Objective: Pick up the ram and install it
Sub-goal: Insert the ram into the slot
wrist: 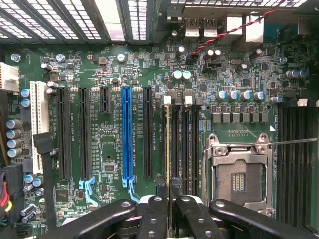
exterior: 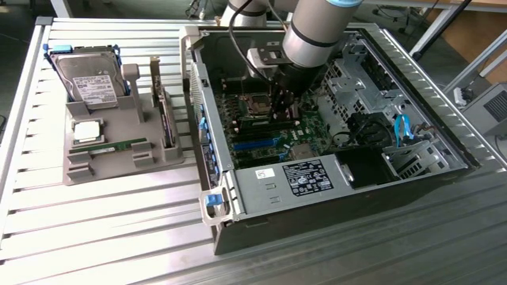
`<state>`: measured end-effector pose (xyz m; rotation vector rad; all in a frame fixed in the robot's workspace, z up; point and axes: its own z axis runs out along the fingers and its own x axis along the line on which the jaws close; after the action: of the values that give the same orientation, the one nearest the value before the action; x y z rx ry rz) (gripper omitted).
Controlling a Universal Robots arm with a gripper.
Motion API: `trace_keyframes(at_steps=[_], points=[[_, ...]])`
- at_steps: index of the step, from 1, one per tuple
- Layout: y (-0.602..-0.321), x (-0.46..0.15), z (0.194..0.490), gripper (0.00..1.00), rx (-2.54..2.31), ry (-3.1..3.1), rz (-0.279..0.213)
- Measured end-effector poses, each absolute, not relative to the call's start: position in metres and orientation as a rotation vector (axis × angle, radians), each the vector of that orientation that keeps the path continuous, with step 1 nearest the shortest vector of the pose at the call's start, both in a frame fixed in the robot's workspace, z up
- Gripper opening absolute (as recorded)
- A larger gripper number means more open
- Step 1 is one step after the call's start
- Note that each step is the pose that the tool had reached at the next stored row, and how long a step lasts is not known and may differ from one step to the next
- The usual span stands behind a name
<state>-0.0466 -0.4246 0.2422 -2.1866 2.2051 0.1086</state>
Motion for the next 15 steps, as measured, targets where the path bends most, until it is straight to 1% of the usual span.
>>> trace_keyframes(at_steps=[7,10,15], points=[[-0.422,-0.046,0.239,0.12,-2.191,2.210,0.099],[-0.419,-0.044,0.239,0.12,-2.205,2.224,0.069],[-0.414,-0.044,0.239,0.12,-2.209,2.227,0.061]])
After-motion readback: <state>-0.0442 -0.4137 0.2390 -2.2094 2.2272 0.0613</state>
